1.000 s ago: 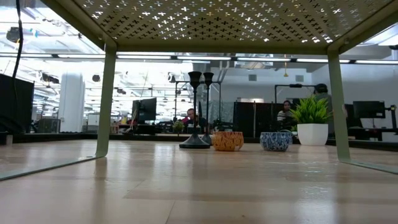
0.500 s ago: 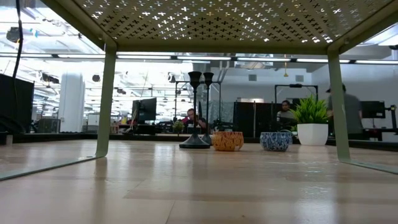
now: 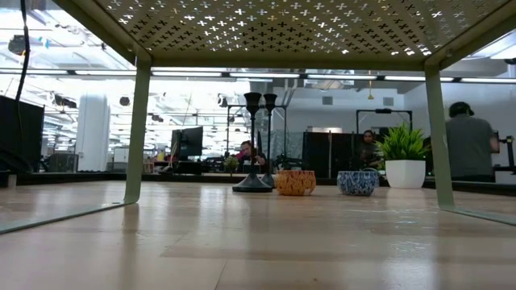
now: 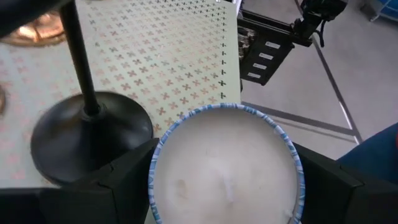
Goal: Pick & Place candle stick holders
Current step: Put the left blue scented candle on the shelf
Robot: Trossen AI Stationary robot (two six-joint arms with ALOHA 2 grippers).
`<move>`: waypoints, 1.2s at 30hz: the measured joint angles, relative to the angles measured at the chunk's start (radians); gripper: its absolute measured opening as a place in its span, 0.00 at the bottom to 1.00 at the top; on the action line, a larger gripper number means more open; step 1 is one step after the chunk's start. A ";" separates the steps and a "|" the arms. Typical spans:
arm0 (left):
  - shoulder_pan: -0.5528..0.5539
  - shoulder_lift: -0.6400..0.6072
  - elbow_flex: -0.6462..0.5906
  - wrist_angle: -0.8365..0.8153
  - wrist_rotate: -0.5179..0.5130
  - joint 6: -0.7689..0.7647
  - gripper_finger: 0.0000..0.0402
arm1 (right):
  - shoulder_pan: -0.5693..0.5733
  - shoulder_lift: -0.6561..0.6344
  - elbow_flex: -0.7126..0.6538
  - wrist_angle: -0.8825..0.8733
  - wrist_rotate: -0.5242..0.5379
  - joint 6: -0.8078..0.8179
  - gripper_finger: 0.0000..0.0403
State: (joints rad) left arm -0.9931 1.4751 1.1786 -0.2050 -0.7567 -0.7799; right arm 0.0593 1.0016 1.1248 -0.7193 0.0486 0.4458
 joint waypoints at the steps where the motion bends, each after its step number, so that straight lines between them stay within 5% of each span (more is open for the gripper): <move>1: 0.004 0.000 0.000 0.000 0.000 0.010 0.75 | 0.000 0.000 0.000 0.000 0.000 0.000 0.63; 36: 0.029 0.000 0.000 -0.018 0.003 0.094 0.75 | 0.000 0.000 0.000 -0.003 0.000 -0.001 0.63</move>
State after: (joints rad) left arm -0.9638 1.4750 1.1786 -0.2229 -0.7536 -0.6859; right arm 0.0593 1.0016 1.1248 -0.7219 0.0486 0.4450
